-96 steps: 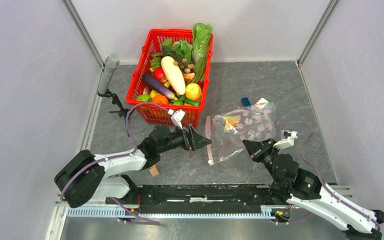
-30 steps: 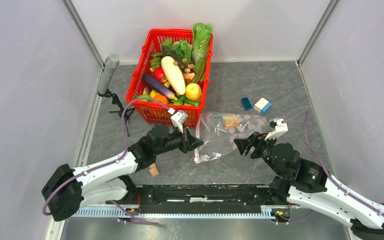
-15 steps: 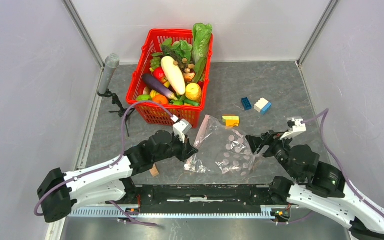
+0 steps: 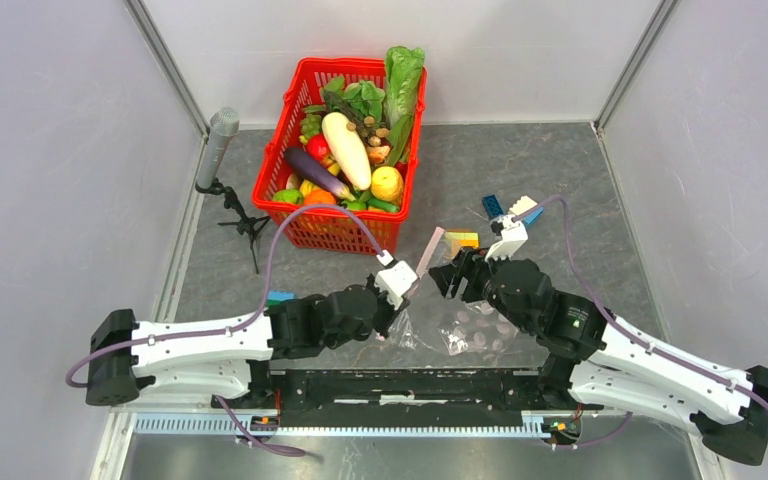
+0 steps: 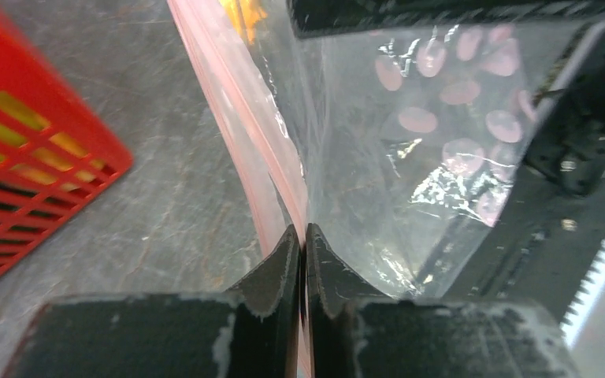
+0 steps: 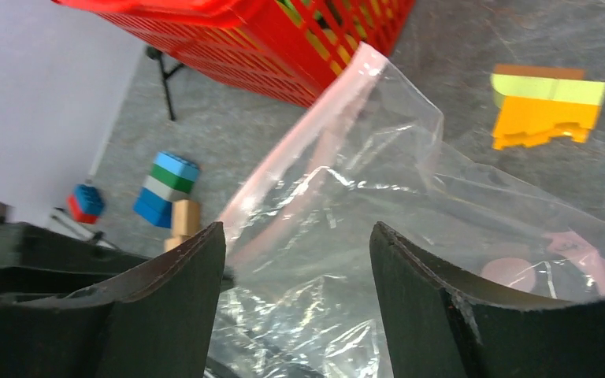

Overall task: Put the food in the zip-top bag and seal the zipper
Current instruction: Pick up the zipper food storage bag at the center of the board.

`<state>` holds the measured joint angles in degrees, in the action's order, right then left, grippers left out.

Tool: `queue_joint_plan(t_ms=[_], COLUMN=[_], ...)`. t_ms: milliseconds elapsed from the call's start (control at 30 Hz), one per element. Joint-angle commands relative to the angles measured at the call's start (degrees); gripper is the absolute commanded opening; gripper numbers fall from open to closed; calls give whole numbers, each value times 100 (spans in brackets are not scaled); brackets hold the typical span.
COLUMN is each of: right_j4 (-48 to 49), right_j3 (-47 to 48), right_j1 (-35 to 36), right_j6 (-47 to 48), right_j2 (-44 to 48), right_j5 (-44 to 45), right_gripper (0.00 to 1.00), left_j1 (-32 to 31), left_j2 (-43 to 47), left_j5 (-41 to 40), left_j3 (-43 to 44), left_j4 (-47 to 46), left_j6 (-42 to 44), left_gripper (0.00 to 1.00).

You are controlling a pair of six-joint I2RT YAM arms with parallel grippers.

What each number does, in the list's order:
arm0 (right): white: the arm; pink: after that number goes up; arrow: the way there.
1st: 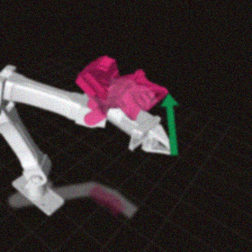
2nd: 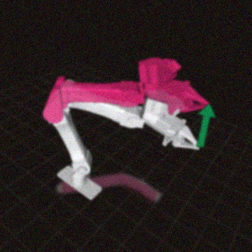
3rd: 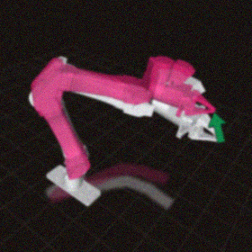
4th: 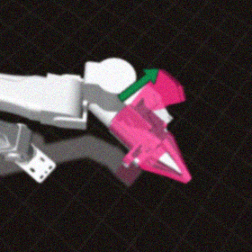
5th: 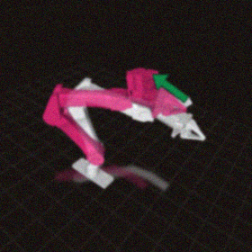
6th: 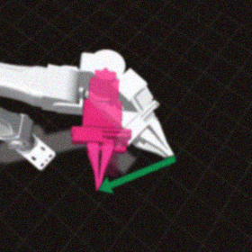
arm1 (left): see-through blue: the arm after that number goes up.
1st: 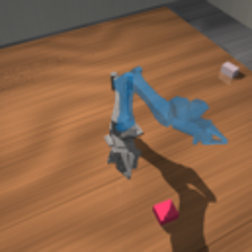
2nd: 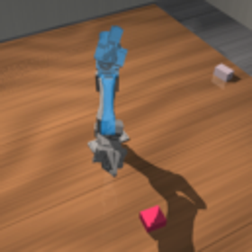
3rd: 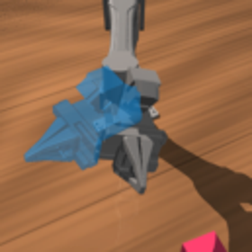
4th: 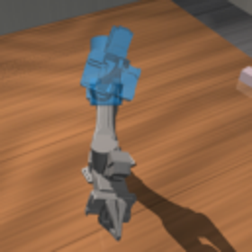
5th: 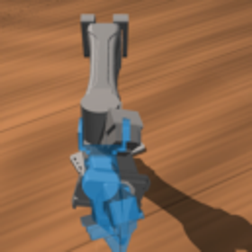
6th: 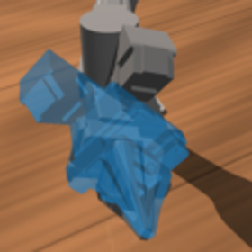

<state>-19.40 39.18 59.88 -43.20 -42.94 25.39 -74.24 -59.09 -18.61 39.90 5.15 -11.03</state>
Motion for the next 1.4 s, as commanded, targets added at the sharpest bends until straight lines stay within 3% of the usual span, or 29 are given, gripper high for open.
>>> queue_joint_plan(t_ms=[0, 400, 533, 667, 800, 867, 1067, 1300, 1367], right_j4=[865, 1238, 1314, 1432, 1452, 1485, 1537, 1575, 1555], right_j3=[-95, 395, 397, 380, 469, 432, 219, 206, 179], right_j1=[0, -2, -1, 2, -2, -2, 5, 0, -2], right_j6=[-309, -540, -583, -575, -514, -555, -707, -655, -638], right_j2=[99, -813, -989, -997, -913, -861, -934, -1061, -1026], right_j5=[-336, -289, -288, -406, -589, -672, -729, -790, -755], right_gripper=[71, 71, 58, 55, 69, 70, 56, 53, 48], left_j1=[-273, -928, -1041, -1125, -1146, -1160, -1225, -1348, -1367], left_j2=[-171, -539, -504, -476, -522, -526, -506, -584, -602], left_j5=[-1542, -2334, -2501, -2563, -2685, -2734, -2730, -2727, -2743], left_j3=[307, 706, 686, 692, 725, 739, 833, 949, 967], left_j4=[215, 127, 127, 136, 248, 297, 356, 355, 364], left_j6=[415, 1332, 1472, 1656, 1730, 1724, 1768, 2018, 2094], left_gripper=[11, 10, 10, 11, 11, 11, 12, 13, 14])
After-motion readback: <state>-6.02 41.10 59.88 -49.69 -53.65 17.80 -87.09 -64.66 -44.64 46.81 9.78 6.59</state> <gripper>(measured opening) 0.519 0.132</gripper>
